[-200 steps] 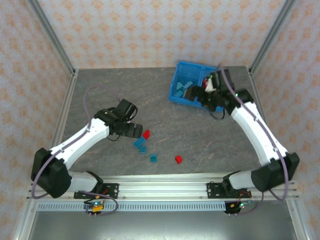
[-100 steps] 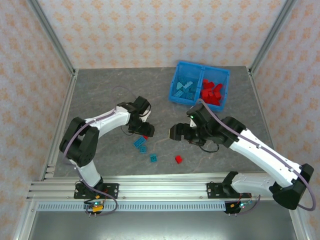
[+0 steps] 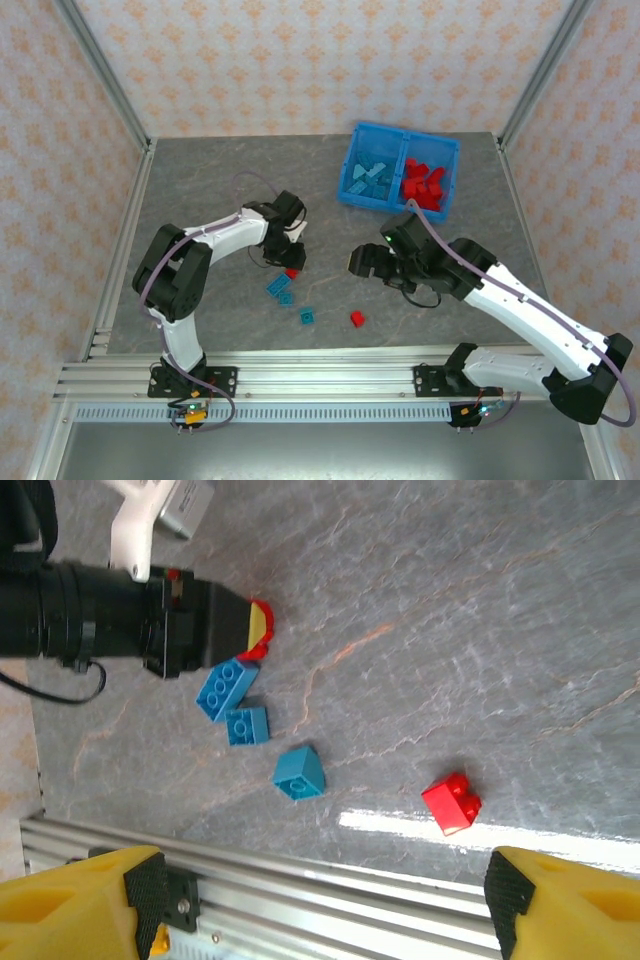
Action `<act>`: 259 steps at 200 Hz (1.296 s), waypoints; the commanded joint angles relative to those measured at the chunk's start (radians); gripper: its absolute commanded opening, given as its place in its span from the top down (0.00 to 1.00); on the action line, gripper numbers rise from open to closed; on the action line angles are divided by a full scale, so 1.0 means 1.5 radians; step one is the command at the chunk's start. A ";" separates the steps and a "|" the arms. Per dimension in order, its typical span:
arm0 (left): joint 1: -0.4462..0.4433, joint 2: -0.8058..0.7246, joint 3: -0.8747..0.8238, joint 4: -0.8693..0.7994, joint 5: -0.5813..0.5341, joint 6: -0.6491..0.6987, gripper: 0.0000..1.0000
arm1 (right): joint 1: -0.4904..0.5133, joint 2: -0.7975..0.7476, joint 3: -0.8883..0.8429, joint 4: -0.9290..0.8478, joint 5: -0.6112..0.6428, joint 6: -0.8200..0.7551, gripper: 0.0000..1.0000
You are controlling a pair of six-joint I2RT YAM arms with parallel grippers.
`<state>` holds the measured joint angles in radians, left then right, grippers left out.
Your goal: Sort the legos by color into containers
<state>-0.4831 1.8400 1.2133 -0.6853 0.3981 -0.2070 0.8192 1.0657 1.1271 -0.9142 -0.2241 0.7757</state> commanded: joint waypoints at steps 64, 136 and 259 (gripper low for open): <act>0.004 -0.106 0.199 0.054 0.141 -0.121 0.84 | 0.002 -0.037 0.090 -0.016 0.165 0.044 0.16; -0.029 0.116 0.513 0.218 0.060 -0.360 0.84 | 0.002 -0.112 0.064 -0.004 0.254 0.080 0.17; -0.132 0.557 1.068 0.262 -0.201 -0.489 0.57 | 0.003 -0.185 0.042 -0.041 0.263 0.146 0.20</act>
<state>-0.7025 2.6812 2.7522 -0.4217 0.2180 -0.8780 0.8196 0.8062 1.2003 -0.9447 0.1253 0.9726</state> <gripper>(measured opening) 0.344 0.798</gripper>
